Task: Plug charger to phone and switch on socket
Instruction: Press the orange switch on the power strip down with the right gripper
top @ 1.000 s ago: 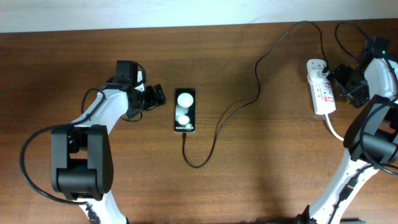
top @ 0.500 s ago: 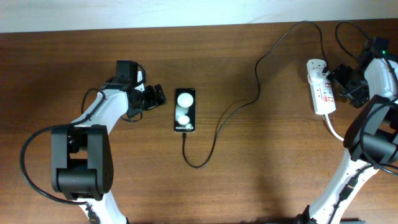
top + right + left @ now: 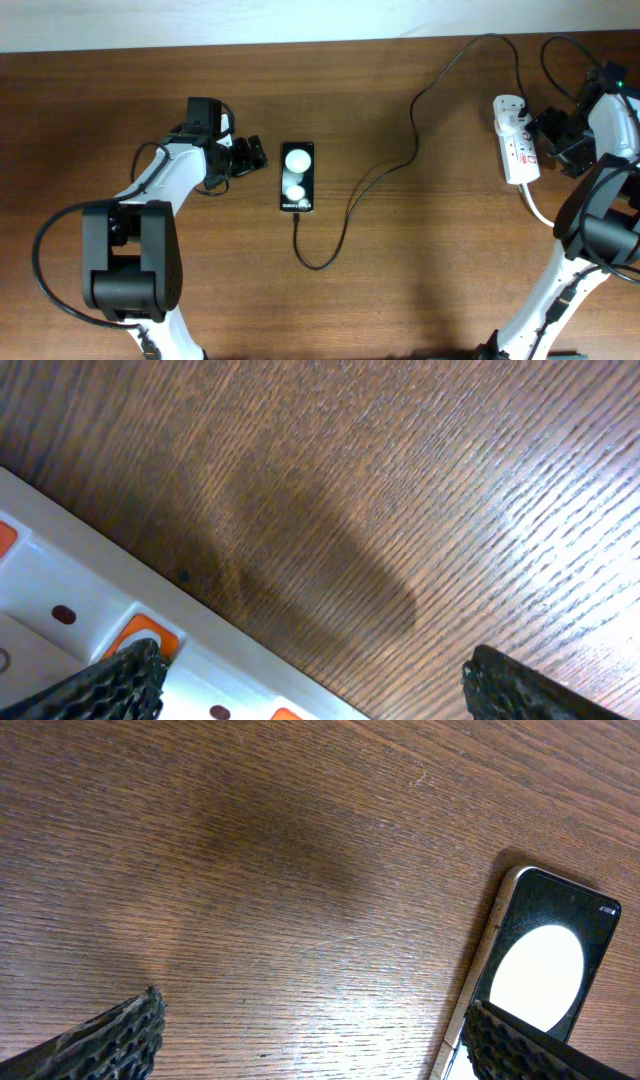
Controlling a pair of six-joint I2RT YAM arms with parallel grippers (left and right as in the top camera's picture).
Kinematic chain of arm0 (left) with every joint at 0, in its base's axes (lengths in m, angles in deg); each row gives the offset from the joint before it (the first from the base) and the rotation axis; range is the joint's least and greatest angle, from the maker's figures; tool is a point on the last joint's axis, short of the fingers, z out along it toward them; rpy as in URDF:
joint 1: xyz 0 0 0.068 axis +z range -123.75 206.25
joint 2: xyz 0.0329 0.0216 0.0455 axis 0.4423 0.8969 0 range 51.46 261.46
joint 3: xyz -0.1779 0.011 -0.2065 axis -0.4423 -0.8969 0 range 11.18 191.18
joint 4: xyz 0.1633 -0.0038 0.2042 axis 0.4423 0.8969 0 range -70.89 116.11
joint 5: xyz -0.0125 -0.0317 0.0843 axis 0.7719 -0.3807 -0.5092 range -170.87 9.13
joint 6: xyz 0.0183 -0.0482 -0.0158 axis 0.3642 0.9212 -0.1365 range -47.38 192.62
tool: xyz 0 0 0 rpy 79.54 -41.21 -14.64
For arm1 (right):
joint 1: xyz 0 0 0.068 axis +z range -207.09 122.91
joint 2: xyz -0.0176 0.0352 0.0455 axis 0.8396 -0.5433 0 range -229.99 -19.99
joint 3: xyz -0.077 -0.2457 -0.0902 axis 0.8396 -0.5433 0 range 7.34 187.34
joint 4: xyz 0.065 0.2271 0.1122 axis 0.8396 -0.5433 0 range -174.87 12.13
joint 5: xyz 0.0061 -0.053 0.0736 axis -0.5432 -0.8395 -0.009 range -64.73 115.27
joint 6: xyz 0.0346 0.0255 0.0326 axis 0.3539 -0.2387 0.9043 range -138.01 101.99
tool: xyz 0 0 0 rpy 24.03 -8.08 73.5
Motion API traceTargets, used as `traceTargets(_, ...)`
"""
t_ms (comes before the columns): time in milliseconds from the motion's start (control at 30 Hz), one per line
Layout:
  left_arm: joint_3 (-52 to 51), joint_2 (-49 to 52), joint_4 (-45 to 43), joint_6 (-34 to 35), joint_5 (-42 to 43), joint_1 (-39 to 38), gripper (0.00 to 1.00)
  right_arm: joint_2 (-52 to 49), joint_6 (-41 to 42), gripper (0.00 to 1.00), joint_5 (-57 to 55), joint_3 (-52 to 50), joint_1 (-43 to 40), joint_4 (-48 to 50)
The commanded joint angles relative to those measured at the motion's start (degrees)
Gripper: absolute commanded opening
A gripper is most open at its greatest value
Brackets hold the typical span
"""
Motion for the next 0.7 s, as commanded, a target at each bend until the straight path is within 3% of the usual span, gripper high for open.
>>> traceTargets(0,0.7,-0.2,0.0,-0.3,-0.2,0.3,0.99,-3.0,-2.3,0.99,2.3,-3.1,2.5,0.2)
traceTargets(400,0.7,-0.2,0.0,-0.3,-0.2,0.3,0.99,-3.0,-6.4,0.99,-1.3,-3.1,2.4,6.0)
traceTargets(667,0.7,-0.2,0.0,-0.3,-0.2,0.3,0.99,-3.0,-6.4,0.99,2.4,-3.1,2.5,1.3)
